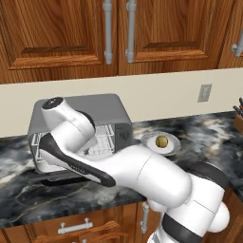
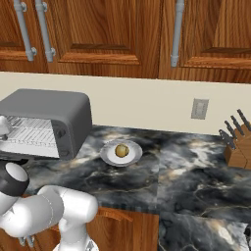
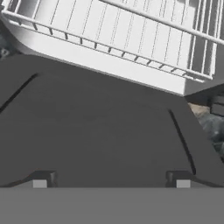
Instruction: Open the toaster oven door. Place the bread on the bottom rack in the toaster oven and place the chicken drumstick on the top rack.
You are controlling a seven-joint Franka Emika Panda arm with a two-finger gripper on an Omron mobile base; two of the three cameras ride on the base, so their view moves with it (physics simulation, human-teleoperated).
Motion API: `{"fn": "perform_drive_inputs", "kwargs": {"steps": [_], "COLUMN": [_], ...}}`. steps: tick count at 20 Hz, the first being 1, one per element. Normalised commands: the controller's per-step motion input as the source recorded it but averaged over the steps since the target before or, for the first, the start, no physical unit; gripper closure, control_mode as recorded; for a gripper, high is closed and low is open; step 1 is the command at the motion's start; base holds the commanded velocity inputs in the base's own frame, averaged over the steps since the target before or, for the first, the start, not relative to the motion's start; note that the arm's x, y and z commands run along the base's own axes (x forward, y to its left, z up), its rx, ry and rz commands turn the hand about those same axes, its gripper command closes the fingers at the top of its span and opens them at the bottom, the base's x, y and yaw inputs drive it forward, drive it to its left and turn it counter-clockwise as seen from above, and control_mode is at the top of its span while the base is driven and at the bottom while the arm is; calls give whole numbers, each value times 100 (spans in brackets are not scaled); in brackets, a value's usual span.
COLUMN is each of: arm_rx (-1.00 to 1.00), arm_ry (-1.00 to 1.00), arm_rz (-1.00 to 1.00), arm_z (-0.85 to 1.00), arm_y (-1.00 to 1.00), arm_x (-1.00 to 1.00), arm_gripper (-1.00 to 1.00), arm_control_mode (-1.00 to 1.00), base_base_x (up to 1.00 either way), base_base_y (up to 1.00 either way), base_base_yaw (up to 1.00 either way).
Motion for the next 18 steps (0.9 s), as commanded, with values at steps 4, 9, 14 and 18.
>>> {"fn": "perform_drive_inputs", "kwargs": {"steps": [4,9,14,18], "arm_rx": [13,12,8,4], "arm_ry": [0,0,-1,0], "arm_rz": [-11,-1,0,0], "arm_z": [-62,-63,-60,-59], "arm_y": [0,0,0,0], "arm_x": [12,9,-9,-33], "arm_gripper": [-100,-100,-100,-100], "arm_control_mode": [-100,-100,-100,-100], "base_base_x": [0,0,0,0], "base_base_y": [0,0,0,0], "base_base_yaw": [0,0,0,0]}}
